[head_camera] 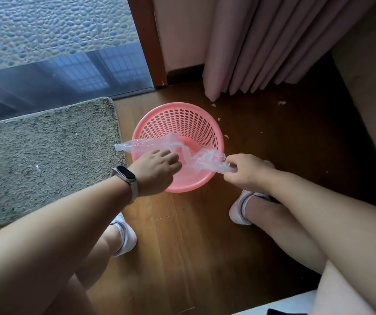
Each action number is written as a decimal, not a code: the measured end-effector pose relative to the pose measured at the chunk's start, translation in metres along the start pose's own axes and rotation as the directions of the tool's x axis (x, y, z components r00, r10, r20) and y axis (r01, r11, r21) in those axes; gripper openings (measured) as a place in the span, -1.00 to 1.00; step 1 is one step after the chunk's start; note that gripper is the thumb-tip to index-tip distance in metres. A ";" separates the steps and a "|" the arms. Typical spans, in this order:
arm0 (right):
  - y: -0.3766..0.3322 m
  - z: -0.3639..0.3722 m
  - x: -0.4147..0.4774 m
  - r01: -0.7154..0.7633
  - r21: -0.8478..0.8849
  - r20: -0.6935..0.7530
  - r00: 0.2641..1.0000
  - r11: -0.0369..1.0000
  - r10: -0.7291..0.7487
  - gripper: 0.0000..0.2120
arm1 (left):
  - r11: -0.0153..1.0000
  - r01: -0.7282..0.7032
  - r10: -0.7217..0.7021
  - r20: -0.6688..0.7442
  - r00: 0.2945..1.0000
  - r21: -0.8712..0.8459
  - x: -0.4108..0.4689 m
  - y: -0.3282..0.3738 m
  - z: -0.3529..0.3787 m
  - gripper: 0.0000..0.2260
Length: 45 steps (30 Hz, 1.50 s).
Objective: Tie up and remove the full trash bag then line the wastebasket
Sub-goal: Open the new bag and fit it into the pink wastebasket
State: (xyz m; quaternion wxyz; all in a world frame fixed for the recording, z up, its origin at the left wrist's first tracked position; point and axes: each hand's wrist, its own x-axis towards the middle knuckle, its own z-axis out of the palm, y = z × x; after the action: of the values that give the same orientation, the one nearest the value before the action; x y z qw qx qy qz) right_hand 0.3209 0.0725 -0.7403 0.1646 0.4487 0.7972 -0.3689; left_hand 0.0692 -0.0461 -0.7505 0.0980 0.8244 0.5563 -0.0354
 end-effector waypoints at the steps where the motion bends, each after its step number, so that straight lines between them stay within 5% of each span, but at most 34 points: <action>1: -0.002 0.000 0.000 -0.017 0.067 -0.012 1.000 0.998 0.018 -0.86 | 0.998 0.056 -0.053 0.079 0.995 -0.035 0.004 0.005 0.005 -0.73; 5: -0.002 0.000 0.008 -0.105 0.371 -0.075 0.987 0.923 0.143 -0.64 | 0.976 0.215 -0.195 0.281 0.940 -0.040 0.012 0.001 0.026 -0.52; 8: 0.004 -0.002 0.017 -0.161 0.508 -0.072 0.971 0.846 0.228 -0.63 | 0.985 0.165 -0.171 0.324 0.930 0.044 0.012 -0.014 0.032 -0.64; 14: 0.019 -0.007 0.033 -0.228 0.549 -0.066 0.947 0.804 0.313 -0.60 | 0.999 0.035 -0.028 0.150 0.988 -0.040 0.006 -0.025 0.027 -0.84; 19: 0.017 -0.006 0.025 -0.159 0.456 -0.133 0.961 0.876 0.244 -0.75 | 0.995 0.069 -0.065 0.051 0.997 -0.071 0.003 -0.027 0.007 -0.93; 21: 0.004 -0.008 0.015 -0.025 0.292 -0.301 0.947 0.956 0.117 -0.49 | 0.996 0.060 -0.058 0.043 0.997 -0.060 0.001 -0.023 -0.001 -0.94; 23: -0.013 -0.009 0.002 0.206 -0.023 -0.475 0.859 0.978 -0.192 -0.43 | 0.997 0.054 -0.052 0.042 0.998 -0.054 -0.002 -0.018 -0.007 -0.90; 26: -0.039 -0.007 -0.013 0.404 -0.440 -0.443 0.679 0.802 -0.586 -0.58 | 0.999 0.026 -0.025 0.026 0.999 -0.043 -0.008 -0.007 -0.011 -0.88; 28: -0.053 0.002 -0.017 0.483 -0.527 -0.347 0.628 0.699 -0.696 -0.71 | 0.999 0.007 -0.007 0.008 1.000 -0.049 -0.014 0.001 -0.013 -0.90; 31: -0.063 0.016 -0.014 0.565 -0.422 -0.110 0.744 0.709 -0.659 -0.75 | 0.998 -0.014 0.013 -0.012 1.000 -0.054 -0.026 0.006 -0.016 -0.93; 34: -0.053 0.016 -0.003 0.498 -0.441 0.051 0.844 0.746 -0.533 -0.74 | 0.997 0.009 -0.011 -0.028 1.000 -0.074 -0.043 0.002 -0.016 -0.93; 41: -0.021 0.017 0.006 0.449 -0.505 0.027 0.862 0.737 -0.507 -0.88 | 0.999 0.034 -0.034 0.012 0.999 -0.041 -0.084 -0.022 0.000 -0.87; 45: -0.007 0.026 0.003 0.472 -0.529 0.088 0.857 0.705 -0.507 -0.75 | 0.980 -0.193 0.192 0.022 0.981 0.044 -0.080 -0.028 0.011 -0.84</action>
State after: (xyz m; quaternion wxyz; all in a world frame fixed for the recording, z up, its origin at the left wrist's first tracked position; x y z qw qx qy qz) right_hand 0.3112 0.0533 -0.7562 0.1530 0.1687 0.9624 -0.1483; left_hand 0.0140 -0.1113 -0.7510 0.0870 0.8760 0.4723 -0.0458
